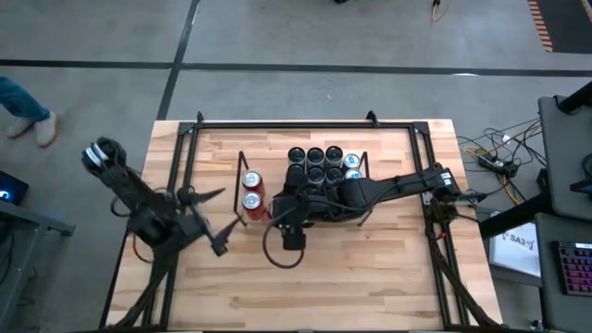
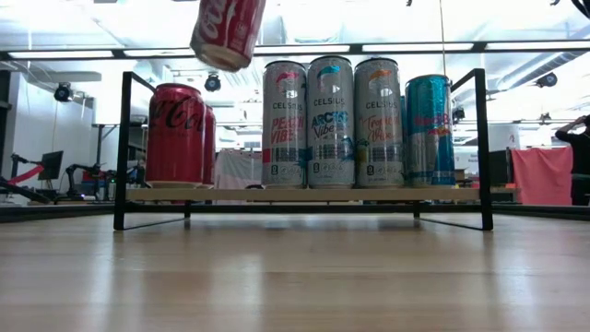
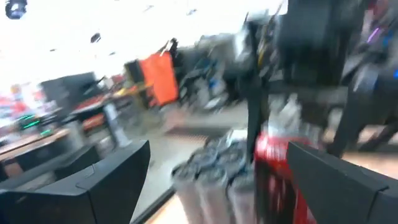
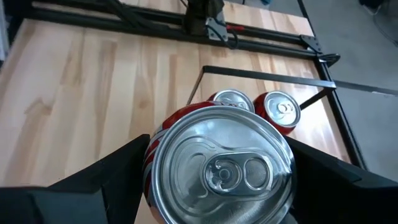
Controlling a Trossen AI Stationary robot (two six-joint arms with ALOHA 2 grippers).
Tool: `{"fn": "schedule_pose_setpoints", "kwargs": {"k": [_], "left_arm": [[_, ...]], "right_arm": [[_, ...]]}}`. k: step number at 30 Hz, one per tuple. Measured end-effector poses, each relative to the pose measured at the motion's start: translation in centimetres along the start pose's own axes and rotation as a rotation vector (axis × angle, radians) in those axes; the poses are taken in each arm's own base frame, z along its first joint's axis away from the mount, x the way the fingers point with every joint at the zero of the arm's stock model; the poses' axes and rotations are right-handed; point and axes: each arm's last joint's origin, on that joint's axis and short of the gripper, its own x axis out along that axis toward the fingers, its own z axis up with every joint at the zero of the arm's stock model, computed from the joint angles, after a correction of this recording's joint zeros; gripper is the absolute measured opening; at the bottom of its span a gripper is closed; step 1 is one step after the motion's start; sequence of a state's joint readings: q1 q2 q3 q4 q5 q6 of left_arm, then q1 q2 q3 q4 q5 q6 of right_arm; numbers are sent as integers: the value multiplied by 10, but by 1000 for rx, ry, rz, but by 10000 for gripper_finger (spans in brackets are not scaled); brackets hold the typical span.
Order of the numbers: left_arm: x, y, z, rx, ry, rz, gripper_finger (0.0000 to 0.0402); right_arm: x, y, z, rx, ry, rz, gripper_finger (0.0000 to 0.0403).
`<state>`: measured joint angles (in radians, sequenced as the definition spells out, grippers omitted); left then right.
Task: Place canned beverage on shelf
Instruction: Put the red and white soda can on the shelf
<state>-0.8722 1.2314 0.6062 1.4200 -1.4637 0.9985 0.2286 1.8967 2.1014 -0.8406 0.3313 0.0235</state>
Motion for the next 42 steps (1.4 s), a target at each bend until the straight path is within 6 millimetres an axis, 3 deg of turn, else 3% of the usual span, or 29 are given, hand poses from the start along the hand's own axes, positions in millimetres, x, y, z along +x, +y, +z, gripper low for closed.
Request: {"fn": "schedule_pose_setpoints", "kwargs": {"k": [4,7,14,17,22,25,33,42], "left_arm": [[-3,27,-7,-164,-173,-118,361],[-5,35,-20,-247,-245,-208,361],[-11,29,-63,-266,-92,-209,361],[-14,27,-70,-314,-177,-398,361],[-28,19,-78,-341,-370,-1009,361],[-33,19,-80,-366,-358,-1218,361],[-29,42,-74,-331,-240,-1143,361],[-29,78,-60,-238,-357,-1083,361]], "right_arm": [[12,-3,-3,-29,21,-11,300],[17,-6,-7,-42,60,-18,300],[17,-8,-19,-54,179,-17,300],[17,-9,-21,-51,203,19,300],[18,-10,-21,-14,209,93,300],[18,-9,-21,-29,207,98,300],[28,-8,-18,-36,163,97,300],[52,-13,-21,-56,173,81,300]]}}
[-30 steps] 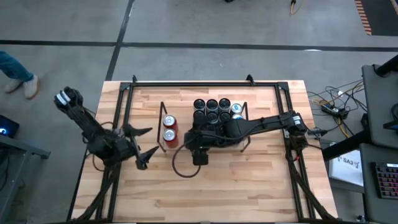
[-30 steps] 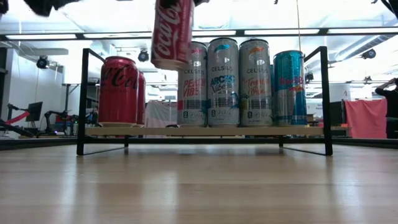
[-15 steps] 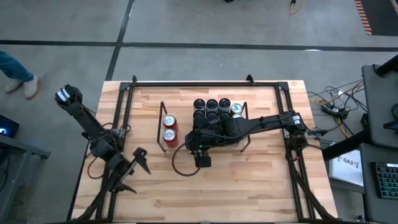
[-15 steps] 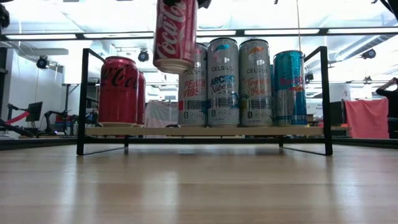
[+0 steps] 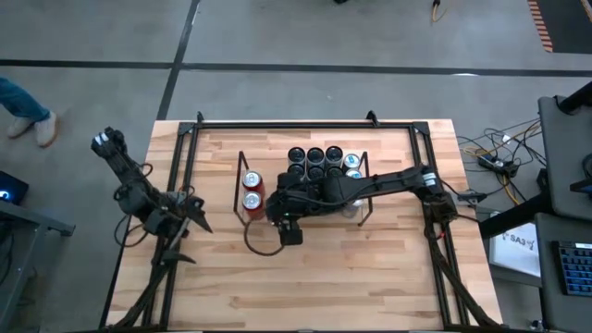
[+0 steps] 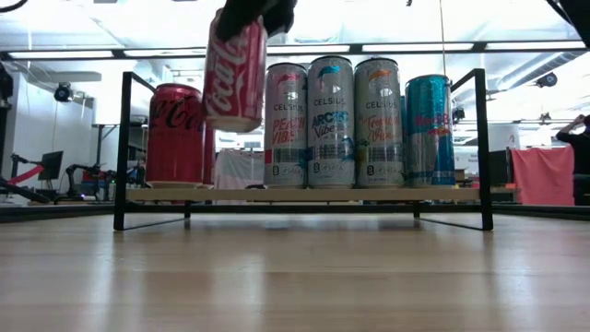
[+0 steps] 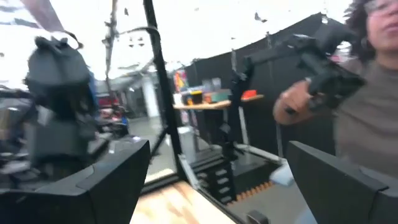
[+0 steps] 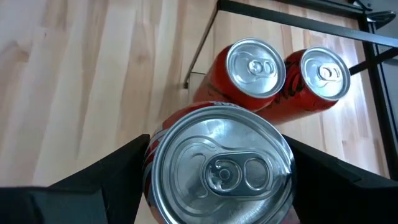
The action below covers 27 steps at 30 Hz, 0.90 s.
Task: Place canned beverage on shelf
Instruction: Put the red and white soda can on the shelf
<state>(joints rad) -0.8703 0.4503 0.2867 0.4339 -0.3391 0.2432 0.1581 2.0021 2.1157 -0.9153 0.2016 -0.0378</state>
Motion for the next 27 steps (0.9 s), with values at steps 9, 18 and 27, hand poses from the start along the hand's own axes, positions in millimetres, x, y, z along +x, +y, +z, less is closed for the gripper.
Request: {"fn": "schedule_pose_setpoints", "kwargs": {"k": [9,18,27], "left_arm": [[-7,7,2,20,7,145,361],[-7,7,2,82,14,154,361],[-7,11,3,146,42,270,361]], "right_arm": [[23,1,3,-49,16,-3,300],[37,-5,-1,-45,54,-13,300],[52,-11,-5,-31,76,-30,300]]}}
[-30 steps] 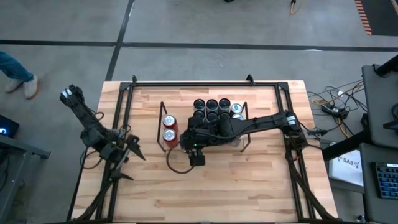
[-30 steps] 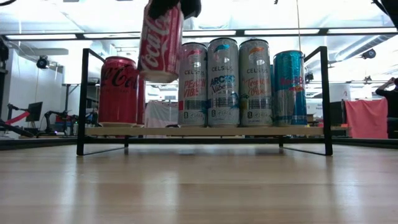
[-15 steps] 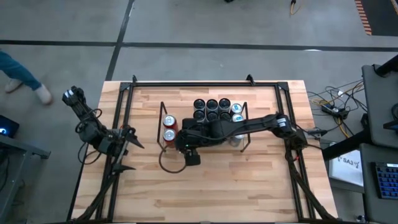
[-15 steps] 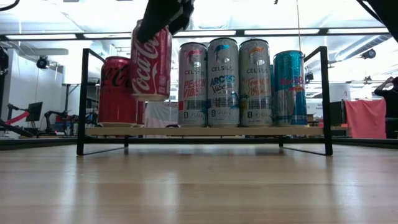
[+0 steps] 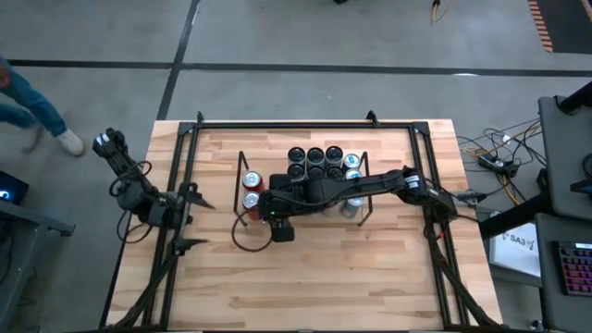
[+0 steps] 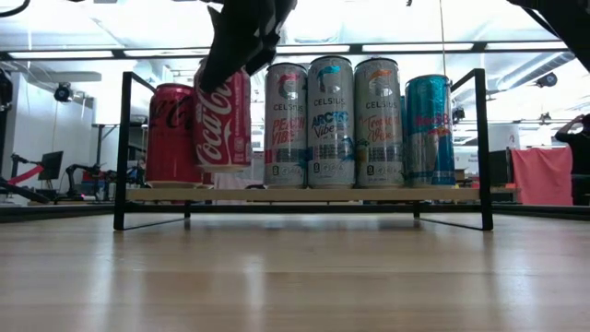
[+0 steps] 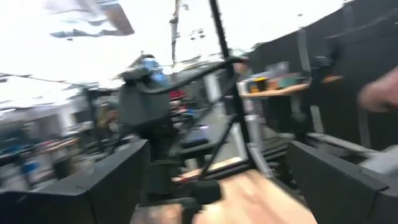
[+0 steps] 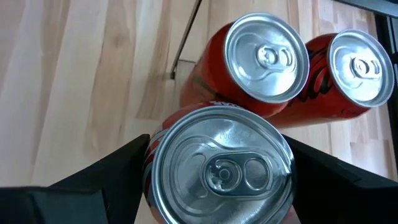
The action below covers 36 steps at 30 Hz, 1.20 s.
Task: Place canned beverage on shelf
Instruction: Put the red and white soda can on the shelf
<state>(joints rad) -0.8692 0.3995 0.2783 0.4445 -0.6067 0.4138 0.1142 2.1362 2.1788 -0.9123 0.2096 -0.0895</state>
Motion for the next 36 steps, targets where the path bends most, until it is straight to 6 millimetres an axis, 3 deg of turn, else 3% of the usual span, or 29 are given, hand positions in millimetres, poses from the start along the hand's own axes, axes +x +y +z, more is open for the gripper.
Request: {"fn": "schedule_pose_setpoints", "kwargs": {"k": [7,17,23,36], "left_arm": [[-1,6,3,41,30,149,361],[0,6,3,50,37,153,361],[0,6,3,49,37,153,361],[0,6,3,48,36,152,361]], "right_arm": [[12,-5,-2,24,10,-9,300],[15,-7,-3,26,20,-11,300],[16,-7,-4,27,22,-11,329],[16,-11,-4,46,27,-42,338]]}}
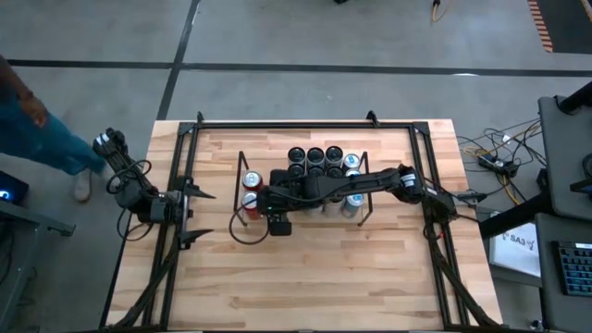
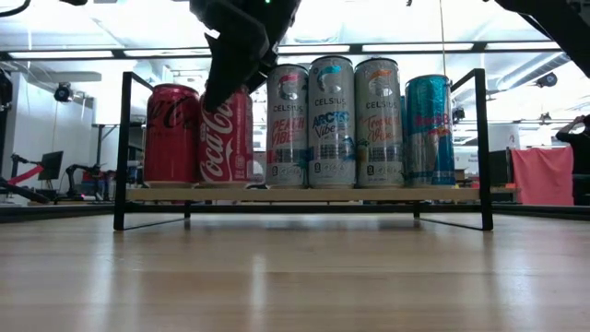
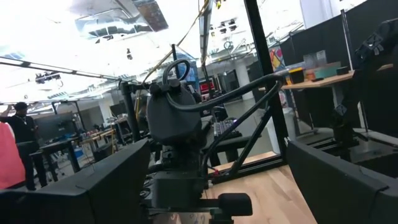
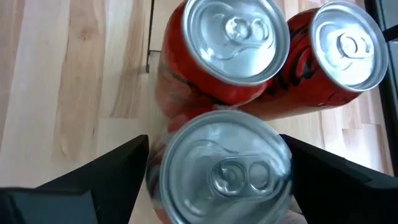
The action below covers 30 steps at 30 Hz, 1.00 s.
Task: Place canned beverage on shelf
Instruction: Put the red and white soda can on the shelf, then adjust the white and pink soda cans
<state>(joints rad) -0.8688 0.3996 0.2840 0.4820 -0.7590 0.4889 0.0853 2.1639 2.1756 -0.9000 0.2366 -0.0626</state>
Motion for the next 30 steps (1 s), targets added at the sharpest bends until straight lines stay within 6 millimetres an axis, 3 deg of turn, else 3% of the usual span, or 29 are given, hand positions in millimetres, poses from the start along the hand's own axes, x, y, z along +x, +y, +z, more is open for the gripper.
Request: {"fn": "schedule_pose_setpoints", "kwargs": {"k": [12,30], "left_arm": [[0,0,0,0,0,-1,361],[0,0,0,0,0,-1,361]], "right_arm": [[-6,-3,4,33,-19,-23,344],[-60,-15,27,105,-134,-54,333]]}}
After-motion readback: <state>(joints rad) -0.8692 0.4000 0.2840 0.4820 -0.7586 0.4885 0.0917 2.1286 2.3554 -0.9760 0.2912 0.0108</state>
